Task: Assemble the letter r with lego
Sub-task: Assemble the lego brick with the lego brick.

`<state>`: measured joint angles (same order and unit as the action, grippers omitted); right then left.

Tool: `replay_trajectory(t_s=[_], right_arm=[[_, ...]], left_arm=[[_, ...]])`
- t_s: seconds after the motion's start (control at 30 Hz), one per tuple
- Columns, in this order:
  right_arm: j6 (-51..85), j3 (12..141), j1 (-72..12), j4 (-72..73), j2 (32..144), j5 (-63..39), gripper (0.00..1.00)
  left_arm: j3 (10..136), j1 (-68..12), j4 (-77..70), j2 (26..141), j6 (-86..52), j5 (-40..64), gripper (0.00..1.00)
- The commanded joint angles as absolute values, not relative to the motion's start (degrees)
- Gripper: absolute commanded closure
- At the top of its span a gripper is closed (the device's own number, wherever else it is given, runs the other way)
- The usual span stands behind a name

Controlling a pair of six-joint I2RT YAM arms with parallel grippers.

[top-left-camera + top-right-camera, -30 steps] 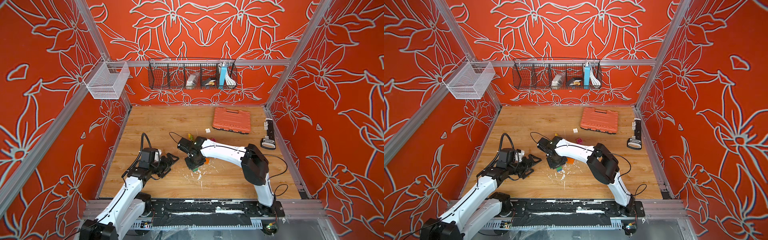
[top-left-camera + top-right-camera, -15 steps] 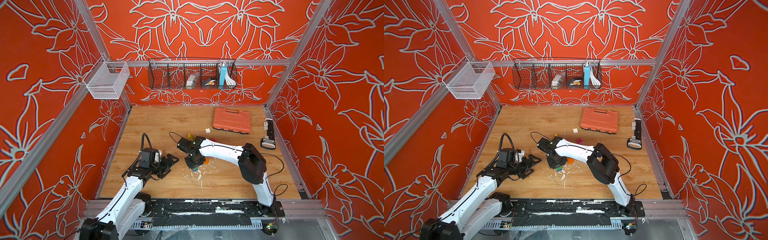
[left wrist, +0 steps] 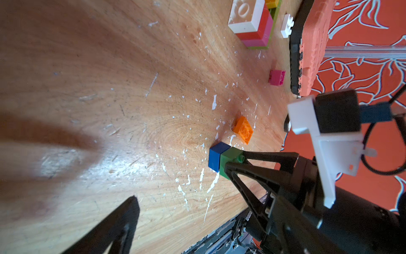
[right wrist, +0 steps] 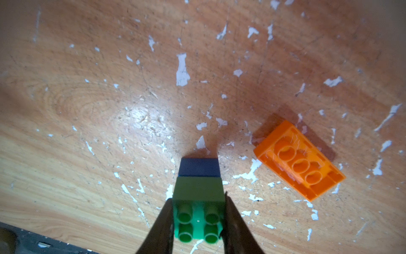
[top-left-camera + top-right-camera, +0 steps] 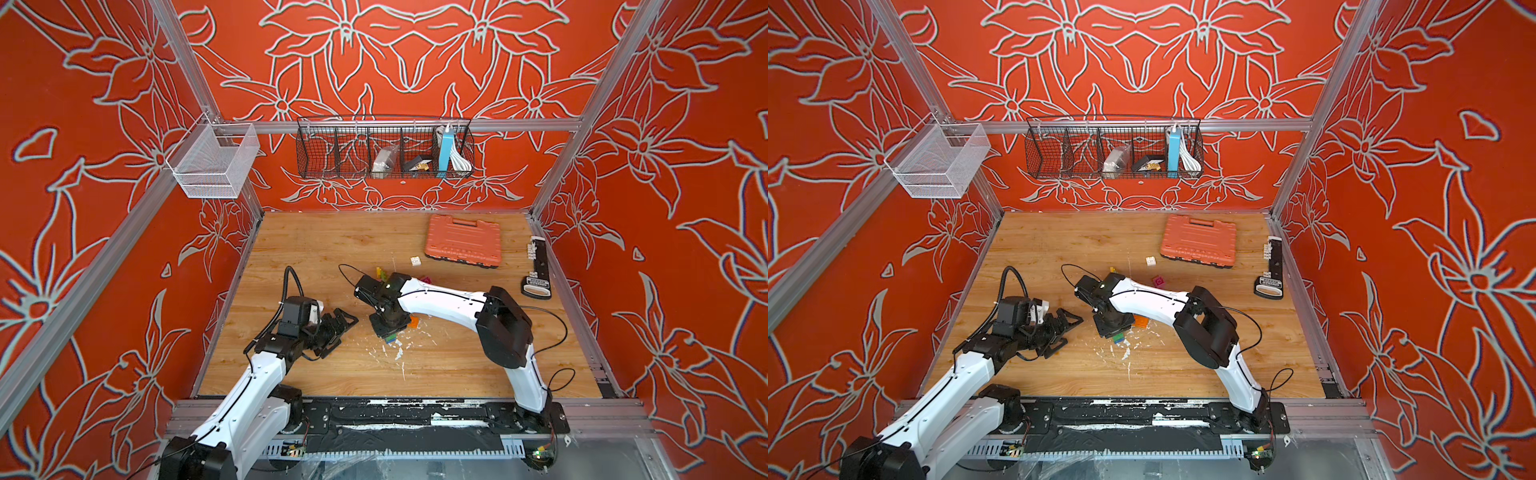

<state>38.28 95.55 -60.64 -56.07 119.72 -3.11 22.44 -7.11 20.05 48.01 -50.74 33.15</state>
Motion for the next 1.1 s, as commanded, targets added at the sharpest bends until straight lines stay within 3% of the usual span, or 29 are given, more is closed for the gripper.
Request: replay_trajectory(t_s=[0.0, 0.63, 0.9, 1.07], right_arm=[[40.0, 92.2, -60.3, -56.4, 122.1, -3.4, 1.00], [40.9, 80.7, -62.3, -52.0, 124.6, -2.8, 1.00], [37.6, 87.3, -62.1, -53.6, 116.2, 2.8, 1.00], [35.7, 94.8, -61.6, -55.1, 117.3, 4.8, 1.00]], left_arm=[[24.1, -6.8, 21.1, 47.6, -49.7, 33.1, 0.04], [25.2, -6.8, 24.2, 46.3, -48.5, 31.3, 0.04], [28.6, -6.6, 26.9, 45.2, -48.3, 30.6, 0.02], [29.4, -6.5, 26.8, 45.4, -48.4, 30.9, 0.02]])
